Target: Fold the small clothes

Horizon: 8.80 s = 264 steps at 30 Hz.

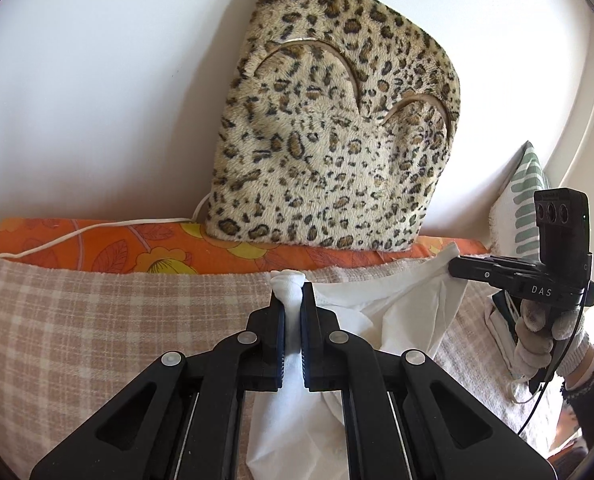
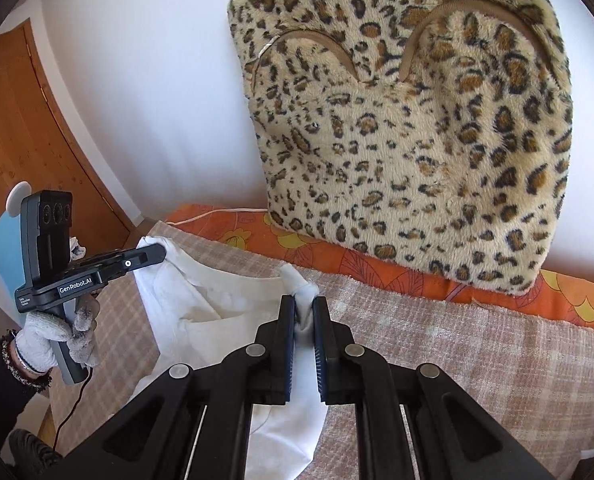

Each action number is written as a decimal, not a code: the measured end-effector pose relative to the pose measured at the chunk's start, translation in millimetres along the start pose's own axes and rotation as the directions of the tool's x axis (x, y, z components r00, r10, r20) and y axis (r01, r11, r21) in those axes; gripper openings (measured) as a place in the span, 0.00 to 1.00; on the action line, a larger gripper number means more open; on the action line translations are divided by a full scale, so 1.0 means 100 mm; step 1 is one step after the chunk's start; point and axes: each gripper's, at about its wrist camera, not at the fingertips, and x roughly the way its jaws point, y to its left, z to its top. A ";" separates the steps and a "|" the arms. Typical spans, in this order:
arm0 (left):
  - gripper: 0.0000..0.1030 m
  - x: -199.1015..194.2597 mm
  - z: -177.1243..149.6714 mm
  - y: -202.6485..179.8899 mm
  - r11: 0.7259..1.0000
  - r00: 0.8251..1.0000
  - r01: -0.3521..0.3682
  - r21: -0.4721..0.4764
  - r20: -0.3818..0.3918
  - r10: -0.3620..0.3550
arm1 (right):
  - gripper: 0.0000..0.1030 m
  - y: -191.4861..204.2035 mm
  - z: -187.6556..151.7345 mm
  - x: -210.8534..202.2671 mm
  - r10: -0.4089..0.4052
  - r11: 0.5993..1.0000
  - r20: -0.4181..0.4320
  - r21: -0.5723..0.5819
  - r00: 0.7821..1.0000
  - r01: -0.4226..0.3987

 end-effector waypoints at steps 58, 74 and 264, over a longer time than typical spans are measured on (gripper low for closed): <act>0.16 -1.32 -2.28 -0.82 0.943 0.992 -0.025 0.331 -0.110 0.065 | 0.34 0.88 -2.38 -0.97 0.020 0.990 -0.173 0.144 0.985 0.005; 0.18 -1.23 -2.47 -0.86 0.892 0.982 -0.046 0.450 -0.143 0.123 | 0.22 0.93 -2.36 -0.98 0.059 0.983 -0.170 0.181 0.984 -0.028; 0.49 -1.21 -2.73 -0.10 0.719 0.964 0.075 -0.691 -0.134 -0.229 | 0.67 -0.03 -1.75 -0.15 0.313 0.842 -0.056 0.479 0.948 -0.250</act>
